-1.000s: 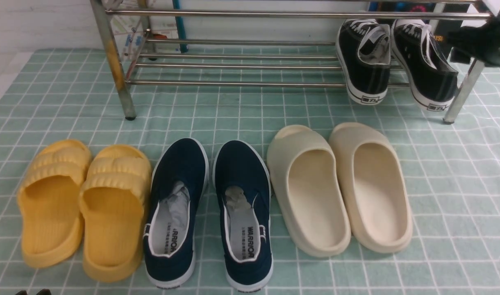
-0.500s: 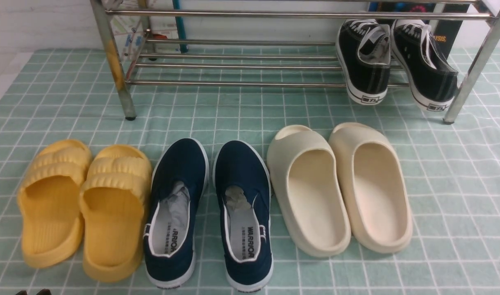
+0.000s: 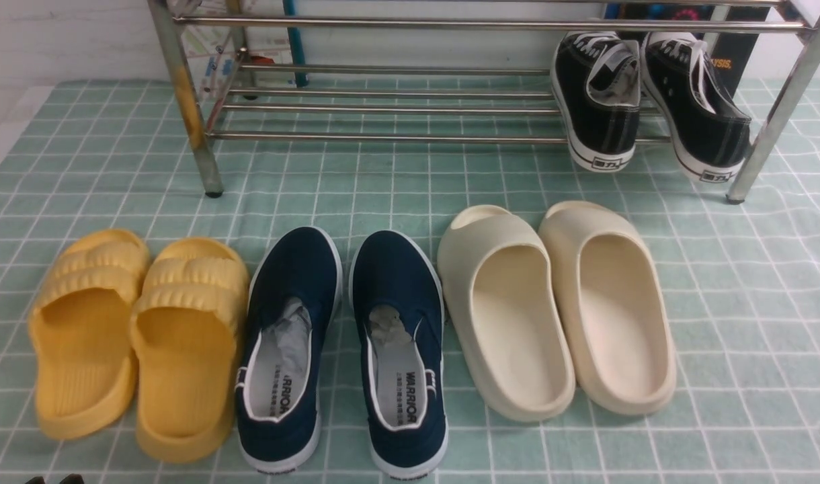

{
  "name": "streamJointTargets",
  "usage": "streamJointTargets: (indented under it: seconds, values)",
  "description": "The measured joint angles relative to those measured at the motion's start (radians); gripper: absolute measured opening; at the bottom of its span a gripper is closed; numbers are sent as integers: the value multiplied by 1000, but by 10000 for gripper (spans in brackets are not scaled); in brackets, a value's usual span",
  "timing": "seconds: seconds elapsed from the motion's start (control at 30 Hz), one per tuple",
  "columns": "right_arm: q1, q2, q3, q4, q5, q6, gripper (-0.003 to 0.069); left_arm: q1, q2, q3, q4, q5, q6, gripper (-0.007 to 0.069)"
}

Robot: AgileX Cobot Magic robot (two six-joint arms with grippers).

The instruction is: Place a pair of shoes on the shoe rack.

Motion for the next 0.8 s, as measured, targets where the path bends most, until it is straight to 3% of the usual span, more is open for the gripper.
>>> streamJointTargets:
  seconds: [0.6, 0.8]
  values:
    - [-4, -31, 108, 11, -2, 17, 15, 0, 0, 0, 0, 0, 0, 238]
    - [-93, -40, 128, 5, 43, 16, 18, 0, 0, 0, 0, 0, 0, 238]
